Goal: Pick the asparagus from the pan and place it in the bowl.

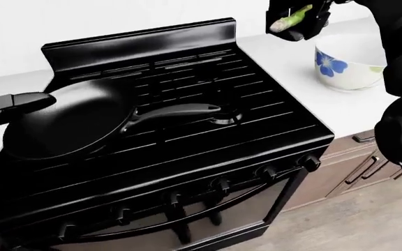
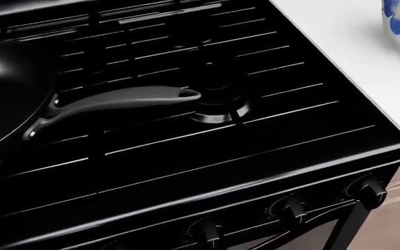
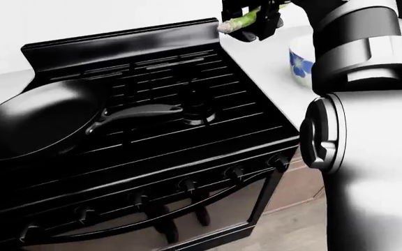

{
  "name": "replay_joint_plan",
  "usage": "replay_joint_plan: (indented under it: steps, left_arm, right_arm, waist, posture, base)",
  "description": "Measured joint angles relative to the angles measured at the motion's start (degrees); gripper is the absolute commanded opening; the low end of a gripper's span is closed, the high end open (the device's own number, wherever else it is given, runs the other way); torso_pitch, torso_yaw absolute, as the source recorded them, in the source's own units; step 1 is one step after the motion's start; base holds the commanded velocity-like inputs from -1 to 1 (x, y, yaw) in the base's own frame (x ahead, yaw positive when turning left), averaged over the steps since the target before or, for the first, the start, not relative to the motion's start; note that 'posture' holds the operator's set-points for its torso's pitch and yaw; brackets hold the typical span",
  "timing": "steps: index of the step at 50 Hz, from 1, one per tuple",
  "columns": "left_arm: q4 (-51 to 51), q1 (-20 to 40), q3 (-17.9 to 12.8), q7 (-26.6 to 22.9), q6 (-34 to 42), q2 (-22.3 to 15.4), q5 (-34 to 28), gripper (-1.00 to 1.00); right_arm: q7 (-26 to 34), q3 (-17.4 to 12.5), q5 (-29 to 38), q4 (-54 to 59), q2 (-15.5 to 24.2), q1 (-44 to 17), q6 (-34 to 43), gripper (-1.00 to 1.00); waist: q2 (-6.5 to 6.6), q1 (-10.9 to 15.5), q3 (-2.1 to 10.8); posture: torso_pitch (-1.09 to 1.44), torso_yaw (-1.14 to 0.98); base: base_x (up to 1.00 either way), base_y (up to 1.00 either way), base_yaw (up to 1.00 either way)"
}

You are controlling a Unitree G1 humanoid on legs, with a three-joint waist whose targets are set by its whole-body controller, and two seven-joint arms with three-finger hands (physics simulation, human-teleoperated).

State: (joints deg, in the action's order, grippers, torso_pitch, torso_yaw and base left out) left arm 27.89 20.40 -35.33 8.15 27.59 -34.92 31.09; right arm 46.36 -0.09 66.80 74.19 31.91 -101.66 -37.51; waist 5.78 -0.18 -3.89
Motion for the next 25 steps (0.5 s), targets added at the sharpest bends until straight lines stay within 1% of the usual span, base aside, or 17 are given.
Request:
replay_joint_plan:
  steps: [1,2,3,5,7,9,11,12,13,14,15,17,22,25]
  left_arm:
    - [0.0,0.0,-0.1,0.0,-0.1,-0.1,0.0,1.0]
    - [-0.1,-0.1,-0.4,0.0,-0.1,-0.2,0.0,1.0]
    - [-0.4,-0.3,-0.5,0.1,-0.1,0.1,-0.1,1.0]
    - [-1.0,-0.7,-0.5,0.3,0.4,0.3,-0.2,1.0]
    - [-1.2,-0.6,-0.4,0.4,0.7,0.2,-0.2,1.0]
    - [-0.9,-0.3,-0.4,0.4,0.6,0.0,-0.2,1.0]
    - [-0.5,-0.3,-0.4,0.3,0.5,-0.1,-0.2,1.0]
    - [-0.4,-0.2,-0.5,0.3,0.4,-0.1,-0.2,1.0]
    - [-0.3,0.0,-0.4,0.3,0.4,-0.3,-0.2,1.0]
    - [0.1,0.0,-0.3,0.3,0.3,0.1,-0.1,1.0]
    - [0.3,-0.2,0.2,0.2,0.2,0.5,0.0,1.0]
    - [0.2,-0.4,1.0,-0.1,0.5,0.5,0.2,1.0]
    - [-0.1,-0.1,0.3,0.0,0.8,0.1,0.2,1.0]
    - [0.3,0.2,0.0,0.1,0.5,-0.1,0.1,1.0]
  right_arm:
    - [-0.1,0.0,0.0,-0.2,-0.1,-0.1,0.0,-1.0]
    - [-0.2,0.0,-0.1,-0.3,-0.4,0.1,0.0,-1.0]
    - [-0.1,0.1,-0.2,-0.1,-0.7,0.3,-0.2,-1.0]
    - [0.1,0.3,-0.2,0.4,-1.0,0.5,-0.5,-1.0]
    - [0.2,0.3,-0.1,0.4,-0.8,0.3,-0.5,-1.0]
    - [0.2,0.1,-0.1,-0.1,-0.5,-0.3,-0.3,-1.0]
    - [0.1,-0.1,-0.3,-0.4,-0.5,-0.8,-0.2,-1.0]
    - [0.1,-0.1,-0.4,-0.5,-0.5,-1.0,-0.2,-1.0]
    - [0.1,-0.1,-0.4,-0.5,-0.4,-1.3,-0.2,-1.0]
    - [0.0,-0.2,-0.5,-0.6,-0.2,-1.3,-0.1,-1.0]
    - [0.1,-0.3,-0.5,-0.4,0.2,-1.1,-0.1,-1.0]
    - [0.4,-0.3,-0.3,0.3,0.7,-1.0,0.3,-1.0]
    - [0.7,-0.3,-0.3,0.1,0.2,-1.8,0.4,-1.0]
    - [0.6,-0.3,-0.5,0.0,0.2,-2.1,0.4,-1.0]
  waist:
    - [0.61,-0.1,0.29]
    - [-0.27,0.1,0.24]
    - [-0.66,0.2,0.15]
    - [-0.55,0.1,0.46]
    - [-1.05,-0.1,0.9]
    - [-2.21,-0.2,0.83]
    - [-3.78,-0.1,0.69]
    - [-4.8,0.0,0.85]
    - [-6.19,-0.1,1.25]
    - [-6.23,-0.5,1.48]
    - [-5.74,-1.0,1.17]
    - [-5.45,-1.2,1.01]
    - [-2.55,0.0,-0.05]
    - [-0.9,0.0,-0.14]
  posture:
    - [0.0,0.0]
    - [0.0,0.0]
    - [0.0,0.0]
    - [0.0,0.0]
    - [0.0,0.0]
    - [0.0,0.0]
    - [0.0,0.0]
    - [0.0,0.0]
    - [0.0,0.0]
    - [0.0,0.0]
    - [0.0,0.0]
    - [0.0,0.0]
    - [0.0,0.0]
    - [0.0,0.0]
  base:
    - [0.0,-0.31,0.0]
    - [0.0,-0.3,0.0]
    - [0.0,-0.3,0.0]
    - [0.0,-0.31,0.0]
    - [0.0,-0.31,0.0]
    - [0.0,-0.3,0.0]
    - [0.0,-0.31,0.0]
    - [0.0,-0.3,0.0]
    - [0.0,-0.3,0.0]
    - [0.0,-0.3,0.0]
    - [0.0,-0.3,0.0]
    - [0.0,-0.31,0.0]
    - [0.0,-0.31,0.0]
    - [0.0,-0.31,0.0]
